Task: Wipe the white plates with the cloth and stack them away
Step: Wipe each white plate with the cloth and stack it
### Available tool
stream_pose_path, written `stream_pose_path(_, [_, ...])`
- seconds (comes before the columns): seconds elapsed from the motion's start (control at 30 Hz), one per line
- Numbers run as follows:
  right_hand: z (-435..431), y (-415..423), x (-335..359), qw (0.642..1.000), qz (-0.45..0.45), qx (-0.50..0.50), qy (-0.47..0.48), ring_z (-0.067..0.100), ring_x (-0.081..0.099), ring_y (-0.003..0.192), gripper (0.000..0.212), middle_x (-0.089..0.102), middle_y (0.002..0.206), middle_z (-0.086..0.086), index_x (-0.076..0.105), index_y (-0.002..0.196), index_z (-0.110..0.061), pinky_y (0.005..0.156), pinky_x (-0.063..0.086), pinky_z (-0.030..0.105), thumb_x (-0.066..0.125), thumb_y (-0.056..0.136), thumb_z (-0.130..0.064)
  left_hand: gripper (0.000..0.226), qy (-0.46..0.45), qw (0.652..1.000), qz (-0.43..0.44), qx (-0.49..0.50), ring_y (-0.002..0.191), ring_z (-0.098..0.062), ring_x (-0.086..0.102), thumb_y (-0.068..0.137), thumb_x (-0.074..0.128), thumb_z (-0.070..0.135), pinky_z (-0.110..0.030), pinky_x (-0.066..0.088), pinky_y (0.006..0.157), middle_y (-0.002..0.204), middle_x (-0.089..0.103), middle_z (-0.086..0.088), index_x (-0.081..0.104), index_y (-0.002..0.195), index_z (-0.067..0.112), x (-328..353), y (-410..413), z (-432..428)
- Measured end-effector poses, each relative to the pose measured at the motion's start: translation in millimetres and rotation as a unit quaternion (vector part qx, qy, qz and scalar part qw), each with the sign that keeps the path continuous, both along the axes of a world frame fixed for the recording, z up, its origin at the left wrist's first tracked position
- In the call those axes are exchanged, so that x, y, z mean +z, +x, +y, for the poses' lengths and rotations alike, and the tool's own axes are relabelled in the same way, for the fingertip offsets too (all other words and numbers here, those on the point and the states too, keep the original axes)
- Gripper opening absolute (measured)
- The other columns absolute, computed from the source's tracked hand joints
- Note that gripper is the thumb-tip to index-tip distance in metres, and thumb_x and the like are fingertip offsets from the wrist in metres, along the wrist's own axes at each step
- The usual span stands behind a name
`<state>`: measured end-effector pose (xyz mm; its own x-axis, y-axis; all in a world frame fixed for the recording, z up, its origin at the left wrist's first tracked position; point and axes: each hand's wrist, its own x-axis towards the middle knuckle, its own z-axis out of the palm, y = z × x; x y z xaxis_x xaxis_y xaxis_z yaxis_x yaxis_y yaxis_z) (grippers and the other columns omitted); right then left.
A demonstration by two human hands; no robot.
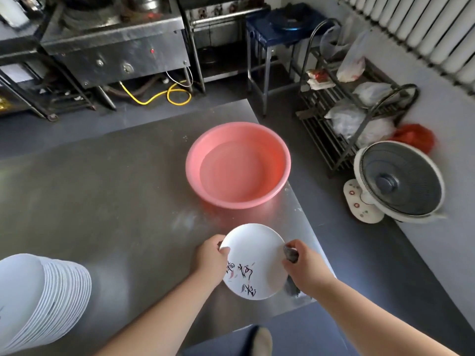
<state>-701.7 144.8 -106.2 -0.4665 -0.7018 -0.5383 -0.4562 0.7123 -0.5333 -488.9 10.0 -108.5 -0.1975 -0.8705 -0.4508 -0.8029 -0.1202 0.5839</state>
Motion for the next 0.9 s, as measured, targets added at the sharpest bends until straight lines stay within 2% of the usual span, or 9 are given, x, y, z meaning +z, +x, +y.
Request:
stream_pose_path(0.1, [1, -3, -7, 1.0, 0.018, 0.018, 0.003, -0.014, 0.051, 0.07, 0.023, 0.058, 0.086, -0.029, 0.05, 0.11, -0.042, 0.052, 0.038, 0.005, 0.063, 0.094, -0.03, 0.019, -0.014, 0.999, -0.022, -0.03, 0.078, -0.016, 0.066, 0.094, 0.064, 0.019, -0.027, 0.047, 0.064, 0.082, 0.069, 0.013, 0.069, 0.101, 0.036, -4, -5, -5])
stream_pose_path(0.23, [0, -2, -14, 0.998, 0.042, 0.035, 0.016, -0.013, 0.051, 0.068, 0.023, 0.059, 0.086, -0.029, 0.044, 0.105, -0.043, 0.049, 0.035, 0.009, 0.063, 0.095, -0.036, 0.011, -0.033, 0.996, -0.043, -0.067, 0.078, -0.024, 0.066, 0.095, 0.064, 0.021, -0.031, 0.051, 0.064, 0.079, 0.067, 0.008, 0.068, 0.1, 0.03, -11, -6, -7])
stream_pose_path(0.3, [-1, -1, -16, 0.998, 0.054, 0.042, 0.019, -0.008, 0.053, 0.064, 0.021, 0.06, 0.086, -0.027, 0.044, 0.106, -0.041, 0.048, 0.042, 0.017, 0.062, 0.095, -0.038, 0.006, -0.05, 0.993, -0.056, -0.086, 0.081, -0.028, 0.064, 0.095, 0.063, 0.022, -0.035, 0.056, 0.07, 0.084, 0.067, 0.005, 0.067, 0.097, 0.026, -14, -5, -9])
stream_pose_path(0.37, [0, 1, -16, 0.996, 0.071, 0.054, 0.029, 0.003, 0.06, 0.064, 0.022, 0.064, 0.087, -0.019, 0.046, 0.11, -0.038, 0.052, 0.05, 0.026, 0.062, 0.095, -0.041, 0.01, -0.072, 0.988, -0.081, -0.108, 0.089, -0.029, 0.062, 0.095, 0.063, 0.024, -0.038, 0.056, 0.077, 0.097, 0.064, 0.001, 0.069, 0.103, 0.027, -17, -4, -11])
stream_pose_path(0.47, [1, 4, -14, 0.988, 0.119, 0.081, 0.049, 0.019, 0.065, 0.078, 0.029, 0.065, 0.089, -0.011, 0.046, 0.114, -0.036, 0.064, 0.059, 0.034, 0.061, 0.093, -0.049, 0.016, -0.075, 0.985, -0.091, -0.125, 0.094, -0.029, 0.06, 0.095, 0.065, 0.024, -0.039, 0.055, 0.083, 0.104, 0.059, -0.001, 0.071, 0.111, 0.027, -20, -1, -12])
stream_pose_path(0.57, [1, 5, -6, 0.98, 0.169, 0.09, 0.057, 0.022, 0.063, 0.082, 0.032, 0.064, 0.091, -0.011, 0.047, 0.116, -0.035, 0.058, 0.052, 0.03, 0.057, 0.092, -0.054, 0.018, -0.069, 0.985, -0.083, -0.133, 0.094, -0.029, 0.06, 0.095, 0.067, 0.024, -0.04, 0.055, 0.084, 0.104, 0.059, -0.002, 0.07, 0.113, 0.026, -22, 2, -12])
stream_pose_path(0.67, [2, 2, 12, 0.966, 0.236, 0.084, 0.06, 0.019, 0.057, 0.071, 0.029, 0.057, 0.08, -0.011, 0.051, 0.109, -0.032, 0.05, 0.038, 0.026, 0.053, 0.093, -0.057, 0.033, -0.055, 0.986, -0.062, -0.146, 0.106, -0.027, 0.06, 0.095, 0.069, 0.033, -0.039, 0.054, 0.091, 0.111, 0.063, -0.003, 0.065, 0.127, 0.027, -18, 7, -15])
stream_pose_path(0.77, [-3, 5, 33, 0.952, 0.289, 0.08, 0.054, 0.013, 0.053, 0.064, 0.029, 0.054, 0.074, -0.01, 0.049, 0.094, -0.029, 0.05, 0.04, 0.026, 0.05, 0.093, -0.058, 0.049, -0.062, 0.983, -0.058, -0.16, 0.115, -0.025, 0.061, 0.096, 0.068, 0.042, -0.037, 0.052, 0.098, 0.128, 0.061, -0.002, 0.056, 0.142, 0.028, -3, 22, -23])
stream_pose_path(0.9, [-30, 30, 58, 0.949, 0.298, 0.102, 0.027, 0.013, 0.055, 0.068, 0.031, 0.056, 0.075, -0.012, 0.049, 0.097, -0.03, 0.049, 0.037, 0.027, 0.052, 0.092, -0.061, 0.045, -0.115, 0.977, -0.07, -0.168, 0.112, -0.02, 0.064, 0.096, 0.066, 0.048, -0.035, 0.053, 0.097, 0.13, 0.06, 0.005, 0.059, 0.138, 0.032, 33, 61, -39])
